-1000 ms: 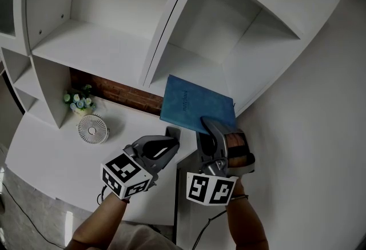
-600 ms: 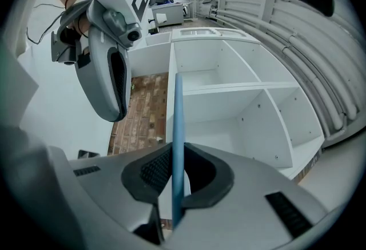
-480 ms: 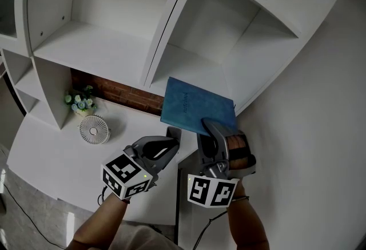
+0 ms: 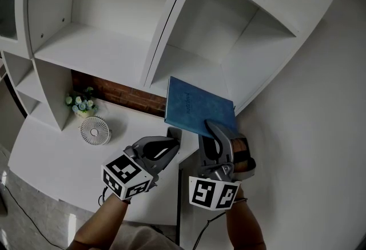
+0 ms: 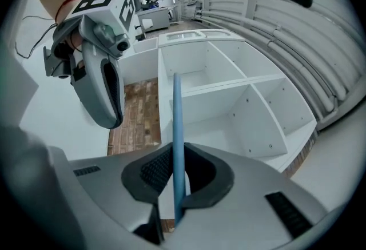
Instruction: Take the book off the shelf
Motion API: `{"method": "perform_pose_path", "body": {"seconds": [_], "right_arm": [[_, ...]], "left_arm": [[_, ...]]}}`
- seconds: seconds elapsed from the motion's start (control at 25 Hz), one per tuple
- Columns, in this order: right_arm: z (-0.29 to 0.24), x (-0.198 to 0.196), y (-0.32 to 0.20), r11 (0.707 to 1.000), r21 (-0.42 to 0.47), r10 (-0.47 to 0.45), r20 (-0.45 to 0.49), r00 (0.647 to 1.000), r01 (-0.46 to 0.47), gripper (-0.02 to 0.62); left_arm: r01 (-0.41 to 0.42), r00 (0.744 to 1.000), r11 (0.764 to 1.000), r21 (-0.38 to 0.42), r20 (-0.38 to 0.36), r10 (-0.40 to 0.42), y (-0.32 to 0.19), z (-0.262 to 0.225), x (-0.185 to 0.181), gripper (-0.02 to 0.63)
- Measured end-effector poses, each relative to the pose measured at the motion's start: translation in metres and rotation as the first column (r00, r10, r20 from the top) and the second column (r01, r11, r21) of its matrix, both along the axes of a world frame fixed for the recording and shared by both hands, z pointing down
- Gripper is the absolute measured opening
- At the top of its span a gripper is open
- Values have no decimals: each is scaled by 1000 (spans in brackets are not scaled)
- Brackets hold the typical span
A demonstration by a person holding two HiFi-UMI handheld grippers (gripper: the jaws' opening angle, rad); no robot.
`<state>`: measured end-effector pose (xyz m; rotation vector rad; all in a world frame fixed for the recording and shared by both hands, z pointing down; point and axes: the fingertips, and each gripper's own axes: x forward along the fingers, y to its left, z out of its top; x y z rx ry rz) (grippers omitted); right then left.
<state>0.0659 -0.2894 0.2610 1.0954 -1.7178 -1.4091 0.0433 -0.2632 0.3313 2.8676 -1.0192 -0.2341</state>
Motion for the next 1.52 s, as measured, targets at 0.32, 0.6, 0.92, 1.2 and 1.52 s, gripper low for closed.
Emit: {"method": "perform_pose_path", "body": {"seconds": [0.32,0.6,0.92,1.2,1.52], "right_arm": [[-20,8,8,1000,21,-23,212,977,20,54],[-30,14,18,998,60,-53,346,937,34,54],[-41,23,33,994,96,-95,476,874,56,54],[-33,30,43,996,14,-83,600,796,93,53],[-19,28,56,985,-46,-83,718,691,165,54]], "left_arm": [[-5,1000,1000,3,5,5,2,-2,2,12],[-14,1000,1000,18,8,14,5,-8,6,11],[-28,1000,999,38,9,28,10,-17,12,12],[-38,999,998,59,1,38,18,-24,15,11],[-51,999,997,64,5,51,30,-24,19,12]]}}
